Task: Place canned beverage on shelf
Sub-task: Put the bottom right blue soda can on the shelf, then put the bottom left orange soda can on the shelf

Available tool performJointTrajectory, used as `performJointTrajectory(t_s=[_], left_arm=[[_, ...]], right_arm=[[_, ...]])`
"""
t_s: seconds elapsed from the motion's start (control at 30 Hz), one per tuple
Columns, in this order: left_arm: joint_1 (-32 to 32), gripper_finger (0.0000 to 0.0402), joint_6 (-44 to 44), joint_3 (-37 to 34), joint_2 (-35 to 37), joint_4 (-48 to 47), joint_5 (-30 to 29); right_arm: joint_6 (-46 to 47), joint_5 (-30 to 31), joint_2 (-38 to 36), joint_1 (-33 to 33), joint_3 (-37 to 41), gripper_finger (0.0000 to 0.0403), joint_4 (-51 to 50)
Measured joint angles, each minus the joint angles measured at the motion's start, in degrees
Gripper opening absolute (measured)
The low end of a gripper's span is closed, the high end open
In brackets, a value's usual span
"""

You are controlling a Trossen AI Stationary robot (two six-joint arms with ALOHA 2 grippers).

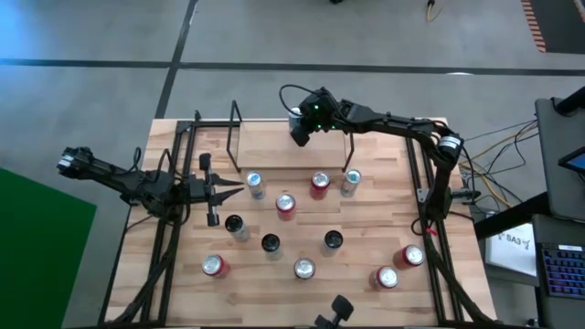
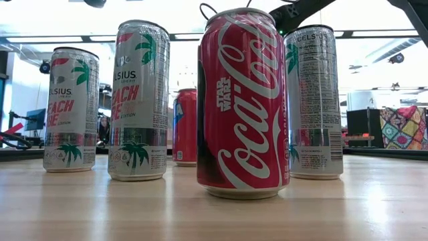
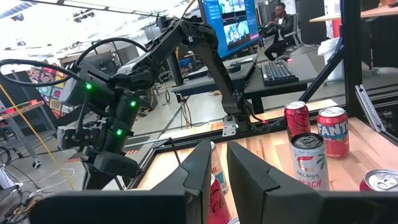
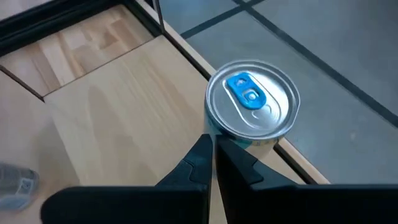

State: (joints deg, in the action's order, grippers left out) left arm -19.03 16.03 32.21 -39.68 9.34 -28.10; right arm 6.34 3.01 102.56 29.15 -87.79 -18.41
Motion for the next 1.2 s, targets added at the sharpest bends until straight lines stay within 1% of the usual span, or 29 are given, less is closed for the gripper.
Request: performJointTrajectory(t_s=[0.17,0.43,0.7,0.83,1.0,1.1,1.2], left_arm=[[0.0,0.0037,0.0,0.0,0.0,-0.02,0.0],[0.0,0.0037,0.0,0.0,0.0,-0.04,0.02],[0.02,0.0037,0.0,0.0,-0.05,-0.04,0.02],[0.0,0.0037,0.0,0.0,-0.09,-0.04,0.0],[0.02,0.0037,0.0,0.0,-0.09,-0.07,0.02],[0.02,0.0037,0.2,0.0,-0.09,-0.07,0.02],[0.01,0.0037,0.2,0.0,-0.11,-0.09,0.02]], right_arm=[[0.82,-1.95,0.0,-0.29,0.02,0.0012,-1.36],[0.37,-1.49,2.46,-0.37,0.04,0.0012,1.18],[0.03,-1.34,2.45,-0.39,0.04,0.0012,1.18],[-0.94,1.25,2.4,-0.05,0.04,0.0012,1.53],[-0.92,1.49,2.45,-0.1,0.04,0.0012,0.67],[-0.38,0.67,2.27,-0.89,0.04,0.0012,0.64],[0.68,-1.54,1.65,-1.85,0.04,0.0012,-0.8]])
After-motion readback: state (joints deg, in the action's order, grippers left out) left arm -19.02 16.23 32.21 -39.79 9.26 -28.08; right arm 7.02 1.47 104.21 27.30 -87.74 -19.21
